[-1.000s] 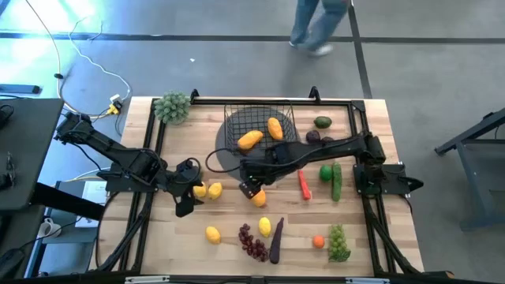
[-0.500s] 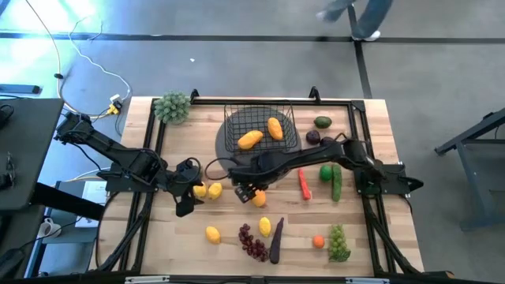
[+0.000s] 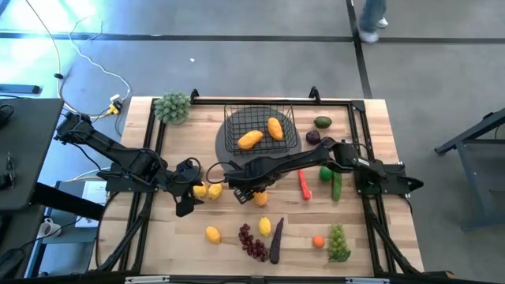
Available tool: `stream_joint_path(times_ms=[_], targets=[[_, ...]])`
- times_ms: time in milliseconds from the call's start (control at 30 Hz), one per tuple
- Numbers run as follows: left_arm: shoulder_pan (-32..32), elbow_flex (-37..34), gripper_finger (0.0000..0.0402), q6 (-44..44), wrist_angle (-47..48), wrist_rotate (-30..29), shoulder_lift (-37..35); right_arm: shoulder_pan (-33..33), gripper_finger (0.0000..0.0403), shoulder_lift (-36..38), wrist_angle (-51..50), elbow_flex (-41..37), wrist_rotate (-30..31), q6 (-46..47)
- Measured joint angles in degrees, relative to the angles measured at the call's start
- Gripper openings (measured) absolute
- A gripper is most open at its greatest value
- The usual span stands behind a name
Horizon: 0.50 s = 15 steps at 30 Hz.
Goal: Build produce basket
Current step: Put the yellow mango into the black wire basket
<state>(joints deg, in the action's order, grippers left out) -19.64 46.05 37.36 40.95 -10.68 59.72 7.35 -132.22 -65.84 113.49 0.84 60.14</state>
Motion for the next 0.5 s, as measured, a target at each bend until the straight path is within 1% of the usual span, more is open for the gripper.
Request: stream_joint_path(times_ms=[167,267,367,500], targets=[[0.00,0.00,0.0314,0.00,0.01,0.02,0.00,0.02,0.0275,-1.28,0.31,0.00,-0.62,-0.16],[0.00,0.00,0.0314,-0.02,0.03,0.02,0.00,0.01,0.0267,-1.65,0.37,0.00,-0.90,-0.16],[0.00,0.00,0.0314,-0.02,0.13,0.07,0.00,-0.06,0.0246,-1.68,-0.12,0.00,-1.41,-0.73],[0.00,0.00,0.0314,-0.02,0.35,0.07,0.00,-0.28,0.0206,-1.68,-0.73,0.00,-1.75,-1.49]])
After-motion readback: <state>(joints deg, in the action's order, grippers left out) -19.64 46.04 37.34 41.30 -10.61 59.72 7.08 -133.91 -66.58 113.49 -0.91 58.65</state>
